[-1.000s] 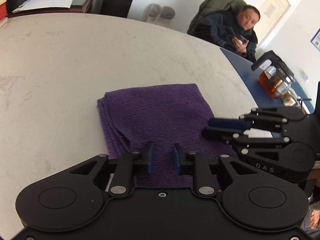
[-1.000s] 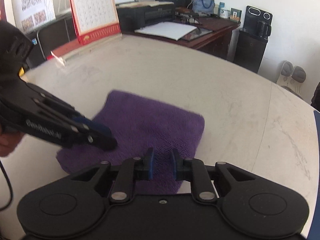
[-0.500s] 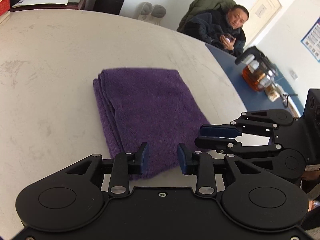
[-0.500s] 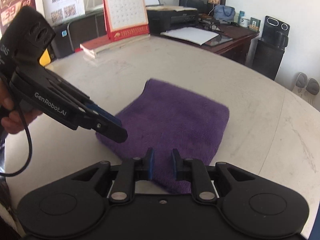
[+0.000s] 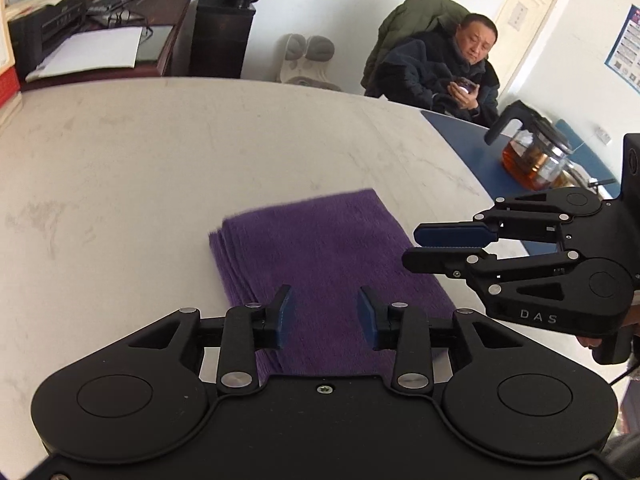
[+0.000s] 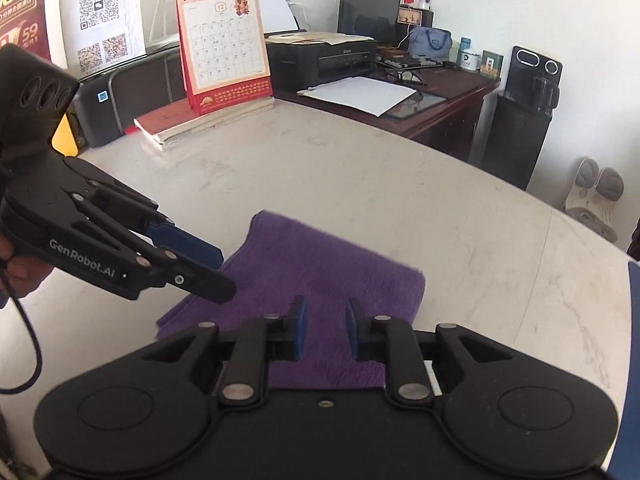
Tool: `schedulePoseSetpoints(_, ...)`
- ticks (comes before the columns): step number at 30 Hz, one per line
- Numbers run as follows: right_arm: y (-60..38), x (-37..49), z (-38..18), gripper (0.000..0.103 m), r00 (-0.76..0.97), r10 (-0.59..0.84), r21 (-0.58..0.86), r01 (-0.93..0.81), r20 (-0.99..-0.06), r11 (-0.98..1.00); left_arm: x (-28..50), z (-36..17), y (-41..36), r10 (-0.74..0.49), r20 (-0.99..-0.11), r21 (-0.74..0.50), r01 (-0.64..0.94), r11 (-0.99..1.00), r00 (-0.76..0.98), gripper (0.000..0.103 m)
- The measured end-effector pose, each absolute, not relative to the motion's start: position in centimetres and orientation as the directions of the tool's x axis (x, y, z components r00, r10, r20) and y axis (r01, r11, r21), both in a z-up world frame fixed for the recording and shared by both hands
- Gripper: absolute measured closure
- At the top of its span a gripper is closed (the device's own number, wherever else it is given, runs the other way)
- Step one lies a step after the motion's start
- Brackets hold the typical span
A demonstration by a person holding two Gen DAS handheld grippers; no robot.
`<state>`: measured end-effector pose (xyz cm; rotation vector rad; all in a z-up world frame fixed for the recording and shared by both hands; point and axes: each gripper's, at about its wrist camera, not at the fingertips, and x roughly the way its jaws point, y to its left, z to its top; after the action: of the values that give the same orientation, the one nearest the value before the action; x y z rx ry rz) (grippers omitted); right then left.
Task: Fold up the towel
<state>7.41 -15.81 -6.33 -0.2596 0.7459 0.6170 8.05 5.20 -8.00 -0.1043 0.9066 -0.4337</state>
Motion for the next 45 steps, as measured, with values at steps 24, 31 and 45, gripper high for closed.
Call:
schedulePoseSetpoints(24,-17.2,5.9,-4.6,0.027,0.548,0.402,0.115,-0.483,-0.734,0.868,8.3,-5.6,6.6,-0.264,-0.804,-0.294,0.028,0.955,0.533,0.026)
schedulePoseSetpoints(31,-17.1,1.6,-2.8,0.023,0.58,0.375,0.089,-0.46,-0.723,0.883,4.8,-2.0,4.1,-0.132,-0.756,-0.136,0.043,0.99,0.642,0.009)
schedulePoseSetpoints(45,-19.4,-2.6,0.4,0.019,0.638,0.434,0.121,-0.473,-0.636,0.873,-2.4,5.7,1.0,-0.182,-0.484,-0.114,0.145,0.983,0.856,0.006)
